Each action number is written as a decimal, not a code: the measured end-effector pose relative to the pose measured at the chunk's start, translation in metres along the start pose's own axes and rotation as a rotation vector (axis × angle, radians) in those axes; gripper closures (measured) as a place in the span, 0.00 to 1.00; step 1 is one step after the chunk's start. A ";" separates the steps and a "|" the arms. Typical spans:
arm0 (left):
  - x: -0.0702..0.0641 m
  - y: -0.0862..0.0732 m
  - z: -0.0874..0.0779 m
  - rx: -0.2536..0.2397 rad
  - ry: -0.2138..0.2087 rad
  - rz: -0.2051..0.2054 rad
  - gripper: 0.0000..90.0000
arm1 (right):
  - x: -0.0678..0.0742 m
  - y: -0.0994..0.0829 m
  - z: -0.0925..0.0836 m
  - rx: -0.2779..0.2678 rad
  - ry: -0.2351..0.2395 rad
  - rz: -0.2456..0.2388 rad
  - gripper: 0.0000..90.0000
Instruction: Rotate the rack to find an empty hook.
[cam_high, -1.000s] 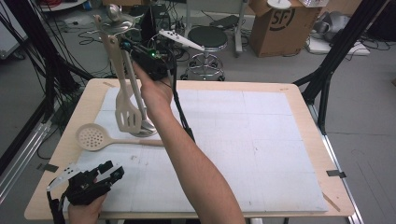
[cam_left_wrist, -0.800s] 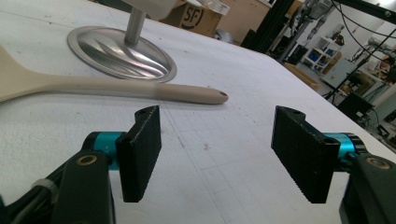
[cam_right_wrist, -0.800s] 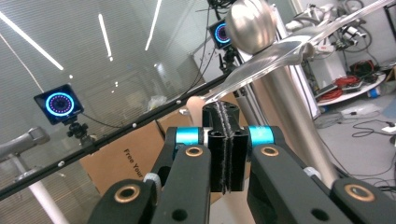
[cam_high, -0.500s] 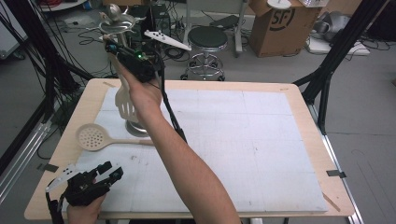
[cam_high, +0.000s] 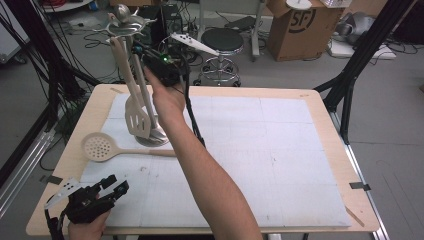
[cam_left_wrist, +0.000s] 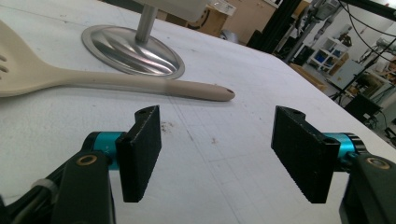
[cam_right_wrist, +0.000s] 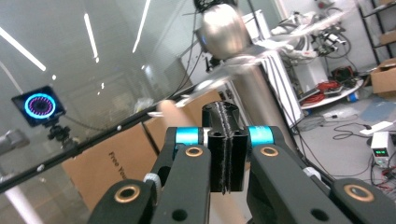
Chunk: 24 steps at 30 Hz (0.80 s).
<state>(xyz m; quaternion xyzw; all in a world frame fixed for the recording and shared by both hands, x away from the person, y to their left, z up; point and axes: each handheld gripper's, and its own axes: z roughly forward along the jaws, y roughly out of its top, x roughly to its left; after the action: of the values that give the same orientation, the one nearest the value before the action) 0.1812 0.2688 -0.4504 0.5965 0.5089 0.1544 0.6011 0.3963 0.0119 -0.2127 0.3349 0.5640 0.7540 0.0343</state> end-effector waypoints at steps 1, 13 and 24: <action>0.000 0.000 -0.001 0.001 0.001 0.004 0.38 | -0.004 0.000 -0.002 -0.005 -0.009 0.006 1.00; 0.003 -0.003 -0.009 0.004 0.018 0.000 0.38 | -0.017 0.018 -0.016 -0.084 -0.033 -0.040 1.00; 0.003 -0.003 -0.009 0.002 0.023 -0.005 0.38 | -0.007 0.018 -0.008 -0.061 -0.007 -0.053 1.00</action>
<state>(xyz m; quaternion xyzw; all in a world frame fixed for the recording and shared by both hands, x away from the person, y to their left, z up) 0.1739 0.2757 -0.4520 0.5940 0.5175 0.1594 0.5949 0.4037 -0.0045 -0.2012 0.3213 0.5491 0.7687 0.0664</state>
